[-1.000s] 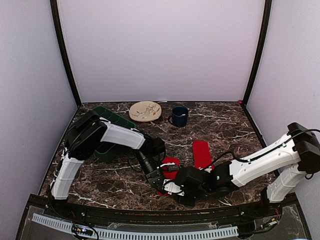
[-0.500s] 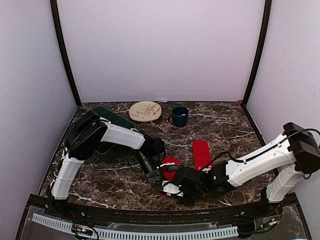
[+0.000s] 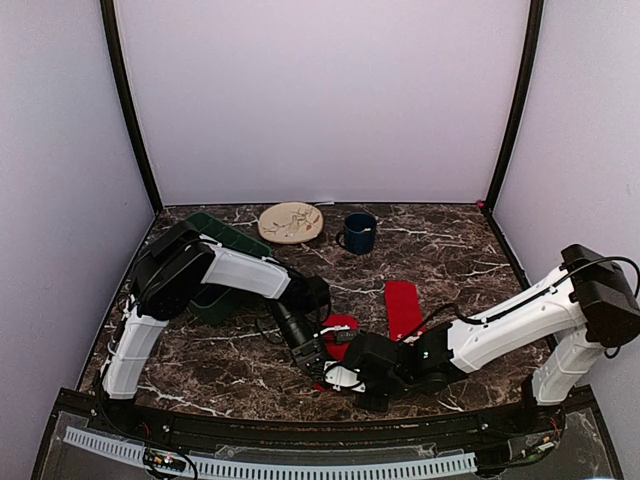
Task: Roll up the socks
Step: Roll the sock at the center of the board.
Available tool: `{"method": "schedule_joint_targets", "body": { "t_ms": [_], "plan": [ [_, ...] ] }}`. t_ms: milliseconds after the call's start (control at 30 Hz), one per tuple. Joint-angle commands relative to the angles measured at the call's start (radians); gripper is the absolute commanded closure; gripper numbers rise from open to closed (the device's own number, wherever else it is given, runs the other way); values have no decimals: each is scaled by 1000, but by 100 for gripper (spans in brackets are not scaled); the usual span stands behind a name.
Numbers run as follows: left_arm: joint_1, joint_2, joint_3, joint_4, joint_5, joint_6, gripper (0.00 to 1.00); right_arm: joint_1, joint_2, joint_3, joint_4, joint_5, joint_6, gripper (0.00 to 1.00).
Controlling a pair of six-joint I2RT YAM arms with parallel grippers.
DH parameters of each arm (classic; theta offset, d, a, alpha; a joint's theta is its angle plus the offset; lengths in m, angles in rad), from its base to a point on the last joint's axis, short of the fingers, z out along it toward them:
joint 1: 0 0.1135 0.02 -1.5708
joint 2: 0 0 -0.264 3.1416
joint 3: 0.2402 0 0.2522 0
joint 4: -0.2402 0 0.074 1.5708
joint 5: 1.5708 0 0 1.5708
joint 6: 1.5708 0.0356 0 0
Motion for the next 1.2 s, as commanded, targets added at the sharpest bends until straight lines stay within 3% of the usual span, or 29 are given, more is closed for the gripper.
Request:
{"method": "schedule_joint_targets", "body": {
  "t_ms": [0, 67, 333, 1167],
  "plan": [
    [5, 5, 9, -24, -26, -10, 88, -14, 17, 18, -13, -15, 32, 100],
    [5, 3, 0, -18, -37, -24, 82, -19, 18, 18, -15, -17, 34, 100],
    [15, -36, -48, 33, -51, -55, 74, -47, 6, 17, -5, -39, 49, 100],
    [70, -93, -158, 102, -62, -94, 67, -51, -14, -5, -2, -53, 83, 100]
  ]
}}
